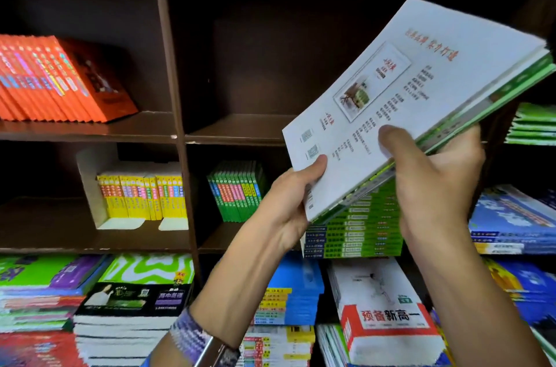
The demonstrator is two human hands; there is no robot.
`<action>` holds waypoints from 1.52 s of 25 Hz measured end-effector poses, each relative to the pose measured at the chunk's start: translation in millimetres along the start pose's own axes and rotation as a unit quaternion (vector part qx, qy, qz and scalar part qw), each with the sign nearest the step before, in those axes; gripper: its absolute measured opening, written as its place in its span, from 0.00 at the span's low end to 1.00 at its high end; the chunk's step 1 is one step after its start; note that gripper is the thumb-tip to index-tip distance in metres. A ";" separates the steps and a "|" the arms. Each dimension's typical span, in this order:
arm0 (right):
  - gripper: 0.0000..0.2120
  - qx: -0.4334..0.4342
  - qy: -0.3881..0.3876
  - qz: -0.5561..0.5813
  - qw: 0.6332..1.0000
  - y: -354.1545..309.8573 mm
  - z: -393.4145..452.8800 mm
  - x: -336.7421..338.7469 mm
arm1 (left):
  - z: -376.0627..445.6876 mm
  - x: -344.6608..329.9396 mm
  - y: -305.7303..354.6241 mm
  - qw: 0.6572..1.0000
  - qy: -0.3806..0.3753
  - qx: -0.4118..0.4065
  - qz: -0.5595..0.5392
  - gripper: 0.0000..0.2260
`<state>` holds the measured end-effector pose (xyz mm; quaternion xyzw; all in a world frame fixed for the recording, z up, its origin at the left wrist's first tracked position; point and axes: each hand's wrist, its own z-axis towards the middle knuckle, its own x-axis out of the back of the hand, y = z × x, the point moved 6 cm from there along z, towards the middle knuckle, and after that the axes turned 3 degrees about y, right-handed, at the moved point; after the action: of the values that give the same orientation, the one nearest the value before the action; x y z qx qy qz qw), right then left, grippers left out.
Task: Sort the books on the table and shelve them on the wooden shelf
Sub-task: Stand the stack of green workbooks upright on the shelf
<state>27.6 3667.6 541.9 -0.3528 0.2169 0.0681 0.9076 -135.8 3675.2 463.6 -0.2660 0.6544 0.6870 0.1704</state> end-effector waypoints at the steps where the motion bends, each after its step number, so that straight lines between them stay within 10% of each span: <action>1: 0.25 -0.002 0.005 0.014 1.000 1.5 8.9 2.7 | 3.5 -4.9 3.4 1.000 -0.005 -0.016 0.016 0.14; 19: 0.17 -0.085 0.035 -0.045 0.995 86.3 225.0 64.9 | 143.9 -161.4 -5.6 0.988 0.031 0.054 0.145 0.09; 24: 0.24 0.033 -0.001 -0.251 0.968 65.7 251.2 44.8 | 171.1 -158.1 5.2 0.969 0.075 -0.034 0.232 0.08; 29: 0.21 0.122 0.026 -0.346 0.930 67.3 256.4 54.7 | 186.8 -158.5 2.8 0.862 0.170 -0.120 0.462 0.39; 34: 0.23 0.155 0.060 -0.360 0.918 76.2 264.8 73.0 | 196.1 -203.0 -44.0 0.815 -0.151 -0.079 0.554 0.48; 38: 0.27 0.171 0.050 -0.410 0.894 81.4 270.7 65.5 | 208.8 -218.1 -55.2 0.834 -0.122 -0.131 0.522 0.36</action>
<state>157.3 3907.3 641.1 -0.2525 0.1059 -0.3662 0.8893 41.2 3911.5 547.7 0.1810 0.5736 0.7802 -0.1715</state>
